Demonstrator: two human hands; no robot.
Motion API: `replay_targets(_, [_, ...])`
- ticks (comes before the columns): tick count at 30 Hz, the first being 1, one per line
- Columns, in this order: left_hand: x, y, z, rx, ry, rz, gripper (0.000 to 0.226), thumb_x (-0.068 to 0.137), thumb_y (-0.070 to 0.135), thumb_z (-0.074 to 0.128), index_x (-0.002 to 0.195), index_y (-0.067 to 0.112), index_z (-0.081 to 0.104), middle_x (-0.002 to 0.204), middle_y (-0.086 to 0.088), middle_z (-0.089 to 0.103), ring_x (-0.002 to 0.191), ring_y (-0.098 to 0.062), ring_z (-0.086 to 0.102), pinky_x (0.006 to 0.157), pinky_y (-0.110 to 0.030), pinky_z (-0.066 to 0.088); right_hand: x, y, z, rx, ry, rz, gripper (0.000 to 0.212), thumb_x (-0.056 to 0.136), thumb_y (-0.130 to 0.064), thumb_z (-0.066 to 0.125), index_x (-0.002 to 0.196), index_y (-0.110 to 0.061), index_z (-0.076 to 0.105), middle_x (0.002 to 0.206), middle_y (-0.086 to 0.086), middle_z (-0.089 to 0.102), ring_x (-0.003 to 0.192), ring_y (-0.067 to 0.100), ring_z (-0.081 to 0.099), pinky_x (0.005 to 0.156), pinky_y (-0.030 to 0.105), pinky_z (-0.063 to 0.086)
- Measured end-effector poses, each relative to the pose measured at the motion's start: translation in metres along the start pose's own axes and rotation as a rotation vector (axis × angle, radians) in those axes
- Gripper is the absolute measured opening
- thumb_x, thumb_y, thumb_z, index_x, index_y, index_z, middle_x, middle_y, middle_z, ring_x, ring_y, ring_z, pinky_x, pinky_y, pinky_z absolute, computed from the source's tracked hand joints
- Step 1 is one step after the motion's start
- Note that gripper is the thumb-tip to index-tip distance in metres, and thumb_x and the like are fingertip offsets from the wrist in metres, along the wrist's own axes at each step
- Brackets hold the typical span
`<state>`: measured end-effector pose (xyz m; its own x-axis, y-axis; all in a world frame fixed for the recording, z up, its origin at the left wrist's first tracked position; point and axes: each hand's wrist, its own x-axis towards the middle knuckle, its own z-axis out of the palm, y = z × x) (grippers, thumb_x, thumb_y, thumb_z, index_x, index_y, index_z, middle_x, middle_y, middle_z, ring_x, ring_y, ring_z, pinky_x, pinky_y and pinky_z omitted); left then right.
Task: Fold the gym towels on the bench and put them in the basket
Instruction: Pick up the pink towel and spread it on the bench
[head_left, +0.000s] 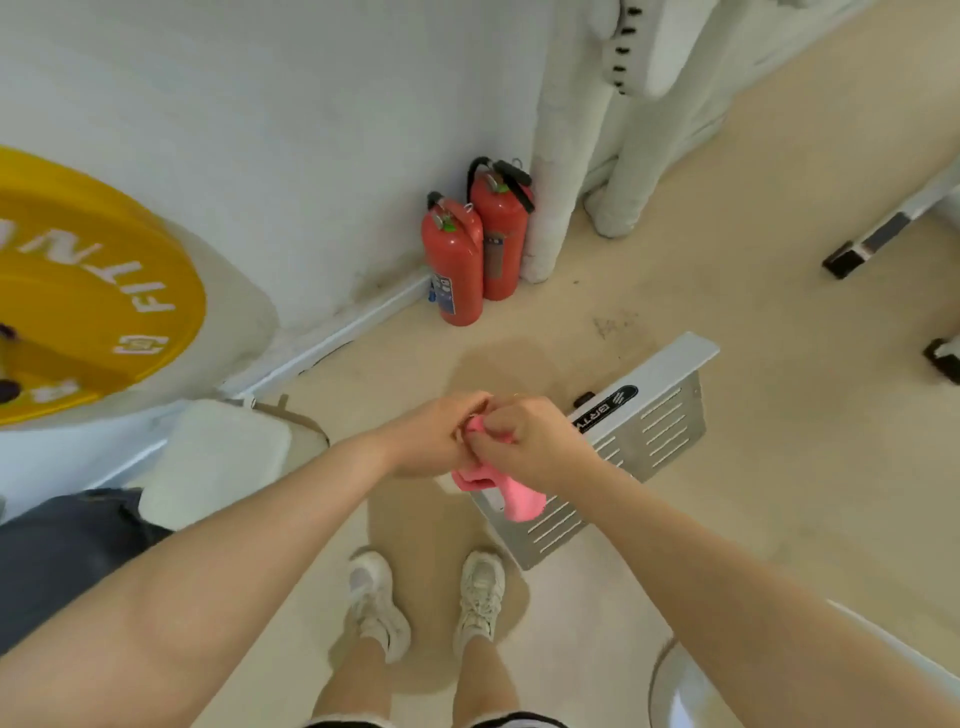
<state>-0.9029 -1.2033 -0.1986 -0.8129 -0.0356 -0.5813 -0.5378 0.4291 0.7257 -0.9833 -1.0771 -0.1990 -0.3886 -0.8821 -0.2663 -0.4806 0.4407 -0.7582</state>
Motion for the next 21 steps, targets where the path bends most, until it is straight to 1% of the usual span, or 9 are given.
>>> replay_targets(3, [-0.059,-0.005,-0.019,-0.119,0.118,-0.058,0.025,0.068,0.002,0.062,0.090,0.009,0.055,0.079,0.003,0.057,0.070,-0.008,0.049,0.065,-0.022,0.043,0.006,-0.058,0.001,-0.054,-0.138,-0.107,0.035,0.090,-0.013,0.056,0.058,0.002,0.059,0.048,-0.011,0.039,0.055,-0.004,0.047,0.054,0.012,0.031])
replay_targets(6, [-0.122,-0.017,-0.033,-0.257,0.265,-0.093,0.021,0.071,0.008,0.059,0.067,0.028,0.052,0.066,0.012,0.055,0.057,0.006,0.051,0.057,-0.007,0.040,0.012,-0.111,0.011,-0.106,-0.246,-0.189,0.032,0.090,-0.020,0.057,0.069,0.001,0.067,0.078,0.006,0.059,0.069,0.005,0.047,0.063,0.015,0.033])
replay_targets(9, [-0.189,-0.038,-0.037,-0.315,0.438,-0.142,0.025,0.074,0.011,0.052,0.061,0.032,0.048,0.062,0.012,0.051,0.060,0.000,0.048,0.055,-0.007,0.037,0.017,-0.172,0.039,-0.158,-0.310,-0.265,0.033,0.091,-0.025,0.056,0.070,-0.002,0.068,0.090,0.010,0.060,0.076,0.012,0.047,0.071,0.022,0.035])
replay_targets(12, [-0.255,-0.075,-0.039,-0.393,0.606,-0.156,0.052,0.081,-0.004,0.050,0.060,0.043,0.060,0.062,0.016,0.058,0.070,-0.009,0.047,0.064,-0.014,0.038,0.015,-0.237,0.078,-0.252,-0.399,-0.377,0.031,0.091,-0.029,0.053,0.067,-0.014,0.064,0.087,0.007,0.054,0.079,0.016,0.046,0.074,0.030,0.039])
replay_targets(13, [-0.280,-0.086,-0.038,-0.412,0.648,-0.150,0.047,0.083,-0.002,0.051,0.066,0.040,0.063,0.067,0.015,0.060,0.074,-0.010,0.049,0.068,-0.019,0.040,0.014,-0.258,0.093,-0.266,-0.437,-0.407,0.029,0.091,-0.030,0.054,0.065,-0.019,0.061,0.086,0.005,0.050,0.081,0.016,0.045,0.075,0.030,0.039])
replay_targets(15, [-0.332,-0.107,-0.032,-0.445,0.741,-0.190,0.011,0.077,0.014,0.054,0.078,0.014,0.065,0.077,0.003,0.059,0.078,-0.013,0.050,0.074,-0.026,0.041,0.010,-0.297,0.128,-0.373,-0.495,-0.474,0.035,0.091,-0.032,0.054,0.058,-0.019,0.051,0.079,0.000,0.046,0.079,0.016,0.044,0.073,0.030,0.036])
replay_targets(17, [-0.385,-0.132,-0.022,-0.548,0.854,-0.180,0.022,0.074,0.018,0.056,0.081,-0.002,0.061,0.081,-0.005,0.056,0.079,-0.011,0.052,0.078,-0.027,0.043,0.001,-0.333,0.167,-0.430,-0.540,-0.526,0.047,0.091,-0.031,0.053,0.048,-0.019,0.038,0.068,0.005,0.045,0.070,0.018,0.043,0.065,0.033,0.034])
replay_targets(19, [-0.435,-0.160,-0.007,-0.590,0.938,-0.189,0.012,0.084,0.011,0.056,0.078,0.002,0.060,0.078,-0.003,0.057,0.072,-0.002,0.053,0.072,-0.016,0.042,-0.014,-0.364,0.209,-0.426,-0.579,-0.574,0.047,0.091,-0.028,0.052,0.049,-0.013,0.037,0.066,0.017,0.048,0.063,0.025,0.044,0.061,0.039,0.035])
replay_targets(21, [-0.483,-0.188,0.009,-0.582,1.006,-0.224,0.022,0.090,0.006,0.047,0.069,0.009,0.053,0.070,0.000,0.053,0.063,0.001,0.050,0.063,-0.012,0.039,-0.031,-0.390,0.252,-0.409,-0.601,-0.602,0.043,0.092,-0.026,0.050,0.054,-0.010,0.040,0.065,0.018,0.046,0.063,0.027,0.043,0.062,0.041,0.036])
